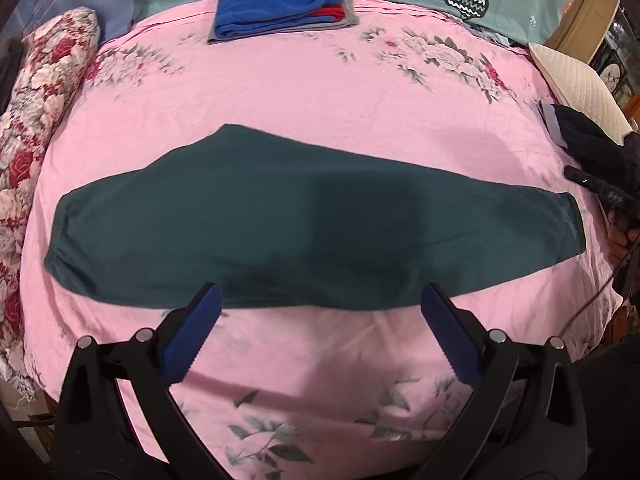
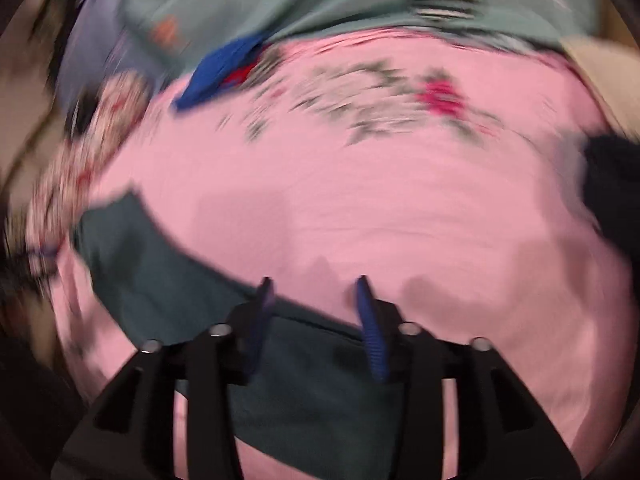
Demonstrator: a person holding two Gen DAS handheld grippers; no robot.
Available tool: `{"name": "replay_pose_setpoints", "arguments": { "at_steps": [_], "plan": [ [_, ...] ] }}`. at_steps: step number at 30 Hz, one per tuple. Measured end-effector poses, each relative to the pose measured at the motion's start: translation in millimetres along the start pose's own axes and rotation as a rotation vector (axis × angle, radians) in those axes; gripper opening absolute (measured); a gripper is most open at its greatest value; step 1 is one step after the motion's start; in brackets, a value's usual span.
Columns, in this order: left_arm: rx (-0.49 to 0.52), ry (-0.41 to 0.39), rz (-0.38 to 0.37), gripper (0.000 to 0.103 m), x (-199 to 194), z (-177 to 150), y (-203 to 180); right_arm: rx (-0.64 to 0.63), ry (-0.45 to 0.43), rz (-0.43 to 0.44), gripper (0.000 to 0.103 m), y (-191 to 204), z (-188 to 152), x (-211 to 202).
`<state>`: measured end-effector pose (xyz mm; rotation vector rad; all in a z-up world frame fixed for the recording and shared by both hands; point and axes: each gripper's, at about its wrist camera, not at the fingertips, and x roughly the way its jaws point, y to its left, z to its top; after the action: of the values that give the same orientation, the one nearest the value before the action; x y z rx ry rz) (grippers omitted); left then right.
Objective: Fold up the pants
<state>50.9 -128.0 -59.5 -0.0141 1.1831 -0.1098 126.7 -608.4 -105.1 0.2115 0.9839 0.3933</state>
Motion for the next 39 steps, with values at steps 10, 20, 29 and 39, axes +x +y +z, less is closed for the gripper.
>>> {"name": "replay_pose_setpoints", "arguments": {
  "at_steps": [10, 20, 29, 39],
  "plan": [
    [0.016, 0.105, -0.119, 0.101, 48, 23, -60, 0.152, 0.074, -0.072, 0.052, -29, -55, -2],
    [-0.009, 0.104, -0.083, 0.101, 39, 17, -51, 0.120, 0.041, -0.086, 0.051, -20, -60, 6],
    [-0.078, 0.069, -0.114, 0.101, 36, 19, -24, 0.060, 0.022, -0.183, 0.008, 6, -65, -4],
    [-0.202, -0.011, -0.137, 0.101, 15, 15, 82, 0.169, -0.186, -0.077, 0.007, 95, -39, -47]
  ]
}}
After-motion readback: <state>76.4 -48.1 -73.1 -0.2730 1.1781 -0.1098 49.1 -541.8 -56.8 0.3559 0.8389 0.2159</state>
